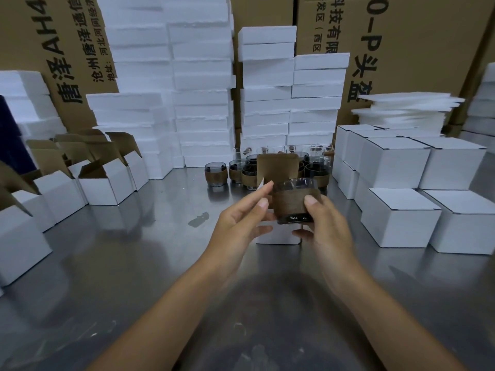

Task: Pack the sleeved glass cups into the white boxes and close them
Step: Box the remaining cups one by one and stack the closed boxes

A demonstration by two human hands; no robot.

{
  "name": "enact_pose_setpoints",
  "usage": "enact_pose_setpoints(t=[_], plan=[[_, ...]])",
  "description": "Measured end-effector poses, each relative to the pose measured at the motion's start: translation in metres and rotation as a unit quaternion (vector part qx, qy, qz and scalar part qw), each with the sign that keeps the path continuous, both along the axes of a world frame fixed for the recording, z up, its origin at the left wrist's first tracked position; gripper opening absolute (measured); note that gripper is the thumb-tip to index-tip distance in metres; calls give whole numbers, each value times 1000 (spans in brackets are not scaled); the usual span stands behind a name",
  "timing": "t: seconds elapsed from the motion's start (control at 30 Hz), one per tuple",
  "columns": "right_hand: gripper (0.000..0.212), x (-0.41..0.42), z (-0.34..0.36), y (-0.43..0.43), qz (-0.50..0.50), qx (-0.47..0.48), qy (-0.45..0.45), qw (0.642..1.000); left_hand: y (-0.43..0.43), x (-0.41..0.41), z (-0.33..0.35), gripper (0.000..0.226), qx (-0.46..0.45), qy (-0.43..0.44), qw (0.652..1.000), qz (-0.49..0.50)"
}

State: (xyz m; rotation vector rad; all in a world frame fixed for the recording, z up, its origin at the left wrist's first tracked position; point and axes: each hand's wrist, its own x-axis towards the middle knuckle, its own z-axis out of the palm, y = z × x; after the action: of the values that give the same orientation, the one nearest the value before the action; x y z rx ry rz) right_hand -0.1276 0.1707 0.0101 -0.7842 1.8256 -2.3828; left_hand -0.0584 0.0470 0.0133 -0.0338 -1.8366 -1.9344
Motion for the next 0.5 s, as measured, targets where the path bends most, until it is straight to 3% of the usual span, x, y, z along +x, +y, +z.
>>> enact_pose_setpoints(t=[0.03, 0.17, 0.5], plan=[[9, 2, 0, 0, -6, 1, 19, 1000, 0, 0, 0, 46, 6, -4, 1000, -4], [38, 8, -1, 3, -23, 28, 74, 997, 0, -2, 0, 41, 23, -18, 1000, -10], [63, 12, -3, 6, -73, 101, 162, 979, 3, -1, 1, 43, 29, -20, 998, -45]])
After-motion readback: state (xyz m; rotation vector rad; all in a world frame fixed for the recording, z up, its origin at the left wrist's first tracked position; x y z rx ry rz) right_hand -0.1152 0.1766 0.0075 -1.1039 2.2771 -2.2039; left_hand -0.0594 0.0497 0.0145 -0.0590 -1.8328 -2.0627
